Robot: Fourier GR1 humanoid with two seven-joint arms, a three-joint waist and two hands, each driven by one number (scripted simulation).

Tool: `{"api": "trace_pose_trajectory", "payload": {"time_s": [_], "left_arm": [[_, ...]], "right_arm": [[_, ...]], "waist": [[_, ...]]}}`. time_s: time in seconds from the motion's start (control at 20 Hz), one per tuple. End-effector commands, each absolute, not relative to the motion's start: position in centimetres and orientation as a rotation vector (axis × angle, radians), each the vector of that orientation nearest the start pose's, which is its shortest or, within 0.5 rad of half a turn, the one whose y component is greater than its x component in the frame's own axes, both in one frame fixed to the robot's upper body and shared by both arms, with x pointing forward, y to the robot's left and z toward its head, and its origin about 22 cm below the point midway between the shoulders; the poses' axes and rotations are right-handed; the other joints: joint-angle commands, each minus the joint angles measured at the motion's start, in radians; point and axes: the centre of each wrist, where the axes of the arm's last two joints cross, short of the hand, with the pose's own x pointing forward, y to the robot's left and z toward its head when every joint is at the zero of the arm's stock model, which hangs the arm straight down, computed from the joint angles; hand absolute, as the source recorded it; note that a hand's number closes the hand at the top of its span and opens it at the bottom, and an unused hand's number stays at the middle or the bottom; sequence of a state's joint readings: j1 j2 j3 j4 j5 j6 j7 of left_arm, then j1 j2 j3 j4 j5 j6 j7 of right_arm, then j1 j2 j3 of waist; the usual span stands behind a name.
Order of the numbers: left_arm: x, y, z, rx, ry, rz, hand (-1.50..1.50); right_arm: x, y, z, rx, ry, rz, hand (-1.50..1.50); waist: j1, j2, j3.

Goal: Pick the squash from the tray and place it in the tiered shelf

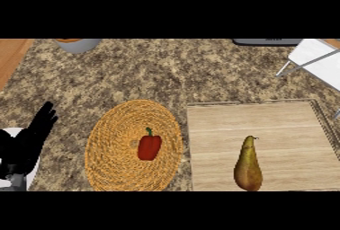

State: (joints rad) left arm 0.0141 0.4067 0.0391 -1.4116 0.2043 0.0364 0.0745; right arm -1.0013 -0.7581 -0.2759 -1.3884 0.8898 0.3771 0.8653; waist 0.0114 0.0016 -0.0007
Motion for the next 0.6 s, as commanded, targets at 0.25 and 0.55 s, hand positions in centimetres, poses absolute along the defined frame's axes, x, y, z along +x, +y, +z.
{"api": "trace_pose_trajectory", "payload": {"time_s": [0.25, 0.55], "left_arm": [[24.2, 35.6, -0.7, 0.255, -1.335, -0.049, 0.0], [22.1, 34.6, 0.7, 0.244, -1.346, -0.07, 0.0]], "right_arm": [[35.6, -36.2, 37.7, -1.578, -1.02, 0.134, 1.5], [37.3, -41.2, 33.0, -1.537, -1.024, 0.079, 1.5]], "waist": [[-0.001, 0.001, 0.0], [0.013, 0.002, 0.002]]}}
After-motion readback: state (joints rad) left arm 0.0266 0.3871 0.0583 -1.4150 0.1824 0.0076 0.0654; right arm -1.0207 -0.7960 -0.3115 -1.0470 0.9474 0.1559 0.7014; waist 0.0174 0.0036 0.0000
